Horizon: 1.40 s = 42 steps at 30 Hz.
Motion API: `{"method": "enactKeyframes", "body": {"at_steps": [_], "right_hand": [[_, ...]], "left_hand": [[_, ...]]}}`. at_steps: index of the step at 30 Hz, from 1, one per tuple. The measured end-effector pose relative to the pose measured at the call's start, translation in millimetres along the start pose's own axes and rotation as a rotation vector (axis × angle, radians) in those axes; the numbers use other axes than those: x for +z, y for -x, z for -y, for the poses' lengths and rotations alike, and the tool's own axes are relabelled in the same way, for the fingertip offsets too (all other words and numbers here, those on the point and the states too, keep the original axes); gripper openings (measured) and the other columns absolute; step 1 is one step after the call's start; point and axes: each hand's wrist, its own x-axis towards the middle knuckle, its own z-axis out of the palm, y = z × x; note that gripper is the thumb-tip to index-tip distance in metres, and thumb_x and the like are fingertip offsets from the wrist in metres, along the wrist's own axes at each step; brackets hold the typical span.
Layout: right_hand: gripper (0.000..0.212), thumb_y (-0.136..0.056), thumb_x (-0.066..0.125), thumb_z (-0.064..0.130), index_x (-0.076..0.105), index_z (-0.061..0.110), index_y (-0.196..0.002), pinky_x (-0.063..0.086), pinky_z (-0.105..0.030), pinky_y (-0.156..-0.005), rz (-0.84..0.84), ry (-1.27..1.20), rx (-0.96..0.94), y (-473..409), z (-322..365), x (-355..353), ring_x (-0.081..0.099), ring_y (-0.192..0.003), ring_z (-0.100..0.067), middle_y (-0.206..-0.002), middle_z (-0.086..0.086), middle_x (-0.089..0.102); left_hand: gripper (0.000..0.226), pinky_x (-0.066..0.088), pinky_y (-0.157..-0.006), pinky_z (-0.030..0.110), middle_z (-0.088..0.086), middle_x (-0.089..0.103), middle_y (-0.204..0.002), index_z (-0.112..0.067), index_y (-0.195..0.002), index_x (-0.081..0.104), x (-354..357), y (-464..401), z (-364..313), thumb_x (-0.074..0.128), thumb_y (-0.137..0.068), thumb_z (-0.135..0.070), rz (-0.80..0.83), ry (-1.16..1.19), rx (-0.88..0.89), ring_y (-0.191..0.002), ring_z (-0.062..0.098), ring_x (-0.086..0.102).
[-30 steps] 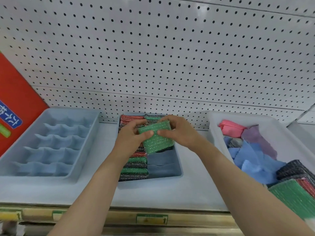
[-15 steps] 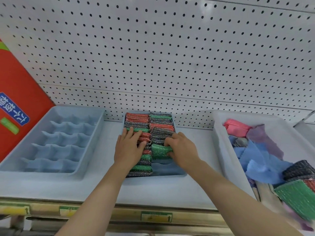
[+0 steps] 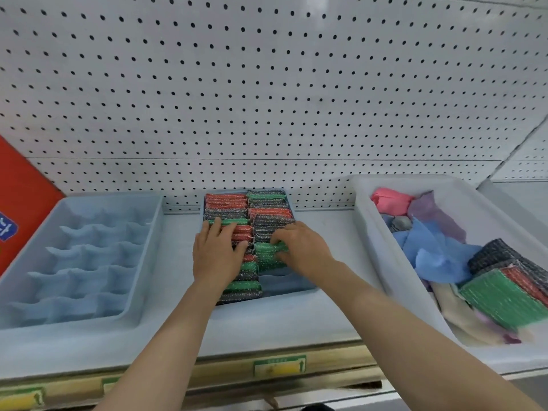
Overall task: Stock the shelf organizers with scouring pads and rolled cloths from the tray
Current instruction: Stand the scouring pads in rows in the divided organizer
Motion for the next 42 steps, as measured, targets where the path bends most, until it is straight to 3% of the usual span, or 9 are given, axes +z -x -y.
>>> {"method": "enactKeyframes", "body": {"at_steps": [10, 15, 17, 21, 27, 32, 36, 39, 42], "right_hand": [[0.041, -0.085, 0.075, 0.028, 0.065, 0.020, -0.124, 0.040, -0.016, -0.086, -0.278, -0.435, 0.259, 91, -80, -126, 0.058, -0.106, -0.006, -0.120, 0.009, 0.064], [0.079, -0.073, 0.082, 0.045, 0.050, 0.020, -0.140, 0.039, -0.033, -0.102, -0.125, -0.094, 0.605, 174, -194, -155, 0.048, -0.128, -0.026, -0.137, -0.006, 0.056], [0.097, -0.064, 0.084, 0.053, 0.045, 0.013, -0.143, 0.034, -0.037, -0.110, -0.011, 0.006, 0.705, 203, -234, -152, 0.040, -0.136, -0.030, -0.145, -0.010, 0.048], [0.119, -0.051, 0.084, 0.063, 0.032, 0.013, -0.146, 0.043, -0.039, -0.104, 0.188, -0.005, 0.740, 230, -283, -139, 0.040, -0.134, -0.032, -0.145, -0.013, 0.042], [0.102, -0.064, 0.084, 0.047, 0.029, 0.011, -0.143, 0.051, -0.038, -0.085, 0.194, 0.044, 0.626, 230, -293, -127, 0.049, -0.114, -0.031, -0.113, -0.012, 0.059], [0.083, -0.062, 0.082, 0.039, 0.042, 0.018, -0.133, 0.056, -0.028, -0.075, -0.238, -0.739, 0.631, 231, -289, -169, 0.067, -0.093, -0.010, -0.101, 0.007, 0.068], [0.036, -0.082, 0.074, 0.024, 0.063, 0.013, -0.116, 0.057, -0.029, -0.080, -0.165, -1.279, 0.453, 216, -272, -183, 0.071, -0.099, -0.017, -0.104, 0.002, 0.075], [0.040, -0.088, 0.069, 0.031, 0.065, 0.011, -0.122, 0.053, -0.039, -0.096, -0.123, -1.452, 0.467, 199, -261, -167, 0.068, -0.109, -0.025, -0.116, -0.008, 0.072], [0.055, -0.077, 0.078, 0.048, 0.062, 0.018, -0.119, 0.057, -0.040, -0.091, -0.325, -1.352, 0.548, 176, -240, -153, 0.071, -0.099, -0.020, -0.114, -0.007, 0.071]], "left_hand": [[0.060, 0.008, -0.123, 0.043, 0.011, 0.013, -0.164, -0.015, -0.150, 0.037, 1, 18, -132, 0.054, -0.098, -0.040, 0.022, 0.354, 0.203, -0.152, 0.026, 0.005], [0.037, 0.032, -0.098, 0.021, -0.003, 0.043, -0.146, -0.021, -0.134, 0.054, 22, 57, -243, 0.057, -0.098, -0.031, 0.181, 0.603, 0.362, -0.137, 0.015, 0.038], [0.028, 0.044, -0.084, 0.030, -0.003, 0.061, -0.121, -0.021, -0.118, 0.061, 37, 71, -279, 0.060, -0.093, -0.034, 0.288, 0.732, 0.376, -0.115, 0.020, 0.057], [0.039, 0.046, -0.078, 0.029, -0.001, 0.055, -0.128, -0.026, -0.132, 0.055, 66, 88, -331, 0.060, -0.095, -0.038, 0.486, 0.770, 0.273, -0.111, 0.023, 0.058], [0.044, 0.045, -0.101, 0.035, -0.003, 0.052, -0.138, -0.027, -0.132, 0.053, 96, 88, -353, 0.063, -0.092, -0.044, 0.583, 0.737, 0.145, -0.116, 0.019, 0.054], [0.074, 0.043, -0.106, 0.036, -0.003, 0.054, -0.140, -0.020, -0.142, 0.049, 98, 85, -355, 0.071, -0.079, -0.054, 0.639, 1.020, -0.023, -0.127, 0.018, 0.052], [0.067, 0.046, -0.103, 0.049, 0.006, 0.067, -0.128, -0.016, -0.132, 0.059, 87, 94, -361, 0.071, -0.078, -0.054, 0.737, 1.415, -0.042, -0.120, 0.027, 0.062], [0.067, 0.048, -0.103, 0.050, 0.009, 0.069, -0.124, -0.015, -0.132, 0.060, 79, 95, -358, 0.067, -0.076, -0.050, 0.604, 1.501, -0.083, -0.118, 0.028, 0.064], [0.063, 0.060, -0.079, 0.037, 0.009, 0.073, -0.115, -0.013, -0.127, 0.062, 65, 94, -347, 0.066, -0.075, -0.049, 0.499, 1.526, -0.111, -0.105, 0.024, 0.071]]}}
